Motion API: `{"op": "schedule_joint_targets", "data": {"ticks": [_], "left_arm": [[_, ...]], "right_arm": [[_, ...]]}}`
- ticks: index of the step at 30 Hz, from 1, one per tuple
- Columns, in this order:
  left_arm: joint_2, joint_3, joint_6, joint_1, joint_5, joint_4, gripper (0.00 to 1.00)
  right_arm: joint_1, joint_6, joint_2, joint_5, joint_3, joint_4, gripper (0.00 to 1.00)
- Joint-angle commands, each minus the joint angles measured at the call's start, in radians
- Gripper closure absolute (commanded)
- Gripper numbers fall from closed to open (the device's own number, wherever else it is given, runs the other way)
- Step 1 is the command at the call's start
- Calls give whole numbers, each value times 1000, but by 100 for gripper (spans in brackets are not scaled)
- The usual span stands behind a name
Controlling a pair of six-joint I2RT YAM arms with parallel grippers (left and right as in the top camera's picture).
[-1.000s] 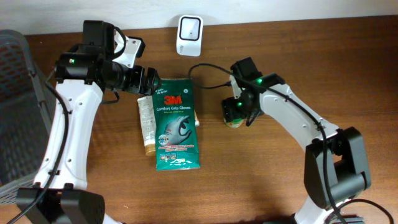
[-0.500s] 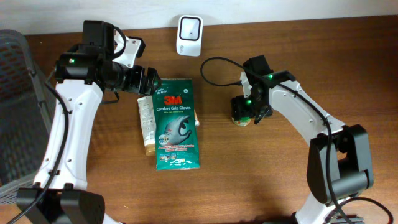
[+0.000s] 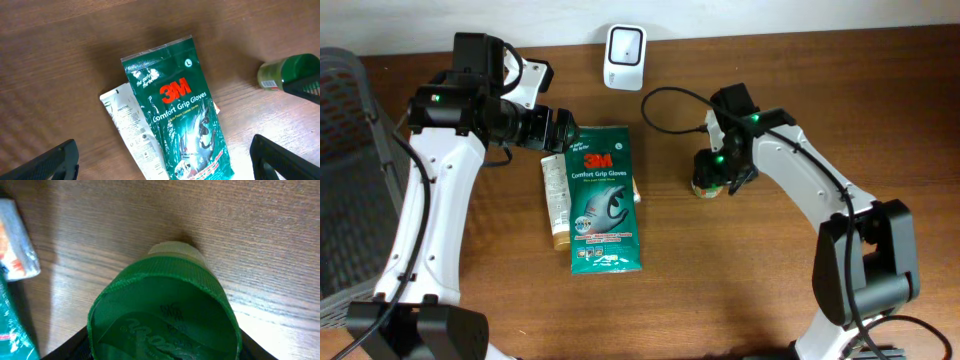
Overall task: Scan the item barcode
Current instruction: 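Grasp the green-lidded jar by its lid with the right gripper, then lift the jar and hold it up to the scanner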
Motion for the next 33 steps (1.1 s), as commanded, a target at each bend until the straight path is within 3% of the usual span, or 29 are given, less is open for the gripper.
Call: {"op": "schedule_joint_targets", "data": {"ticks": [1, 7, 11, 14, 18, 23, 25, 28, 33], "left_arm": [[0, 17, 12, 3, 11, 1, 1], [0, 17, 12, 3, 11, 1, 1], [0, 17, 12, 3, 11, 1, 1], [0, 17, 12, 3, 11, 1, 1], [0, 17, 12, 3, 11, 1, 1], [0, 17, 12, 3, 11, 1, 1], [0, 17, 12, 3, 11, 1, 1], [0, 17, 12, 3, 11, 1, 1], [0, 17, 12, 3, 11, 1, 1]], "right_arm": [[-1, -10, -24, -59, 108, -35, 48], [0, -80, -24, -95, 236, -2, 48], [2, -174, -23, -92, 239, 239, 48], [21, -315, -8, -80, 239, 532, 55], [54, -402, 58, -18, 239, 857, 55], [98, -681, 212, 30, 240, 1185, 62], [110, -793, 275, 32, 240, 1295, 63], [122, -846, 343, 75, 240, 1413, 64], [123, -888, 391, 105, 240, 1441, 64]]}}
